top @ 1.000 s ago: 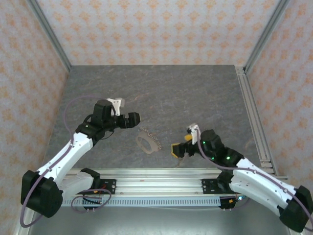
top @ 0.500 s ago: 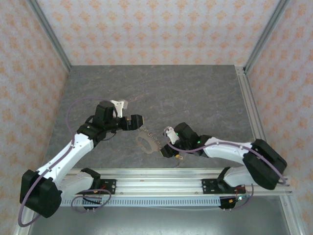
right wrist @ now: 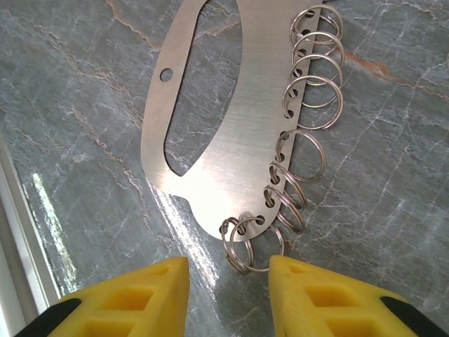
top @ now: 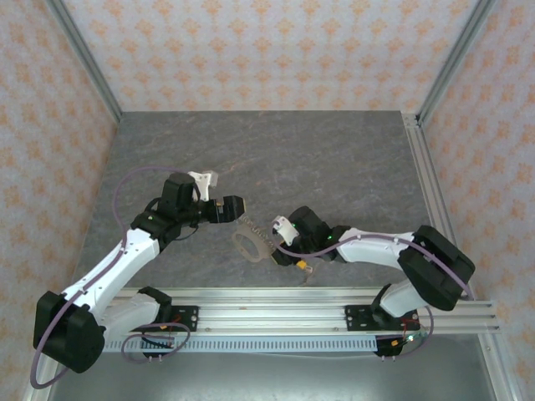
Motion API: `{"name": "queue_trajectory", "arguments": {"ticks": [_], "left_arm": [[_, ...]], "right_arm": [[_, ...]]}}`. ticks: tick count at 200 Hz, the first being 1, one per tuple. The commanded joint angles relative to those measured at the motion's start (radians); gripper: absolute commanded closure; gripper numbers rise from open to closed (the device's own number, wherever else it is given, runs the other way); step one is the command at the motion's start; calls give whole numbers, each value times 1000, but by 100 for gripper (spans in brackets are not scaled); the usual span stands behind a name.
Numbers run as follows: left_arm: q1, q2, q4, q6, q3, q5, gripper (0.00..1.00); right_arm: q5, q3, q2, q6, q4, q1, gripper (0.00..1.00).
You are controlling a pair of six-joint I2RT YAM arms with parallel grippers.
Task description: Put the keys on the keyring
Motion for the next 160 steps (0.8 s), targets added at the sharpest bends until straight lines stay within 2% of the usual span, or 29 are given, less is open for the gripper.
{"name": "queue_trajectory", "arguments": {"ticks": [1, 43, 61, 92, 117, 160], "left_arm": [[-6, -13, 1, -13, -12, 3, 0], [2, 26, -66, -18, 2, -66, 3], [20, 45, -73, -28, -2, -68, 6], [45, 35, -85, -21, -11, -69, 10], [55, 42, -67, -28, -12, -56, 13], [54, 49, -71, -26, -18, -54, 13]], "right_arm": [[27, 19, -1, -36, -18, 13, 66], [42, 97, 7, -39, -42, 12, 64], [4, 150, 22, -45, -99, 13, 65], [8, 84, -33, -23, -104, 12, 65], [-18, 54, -32, -3, -80, 12, 69], [-39, 77, 44, -31, -82, 13, 78]]}}
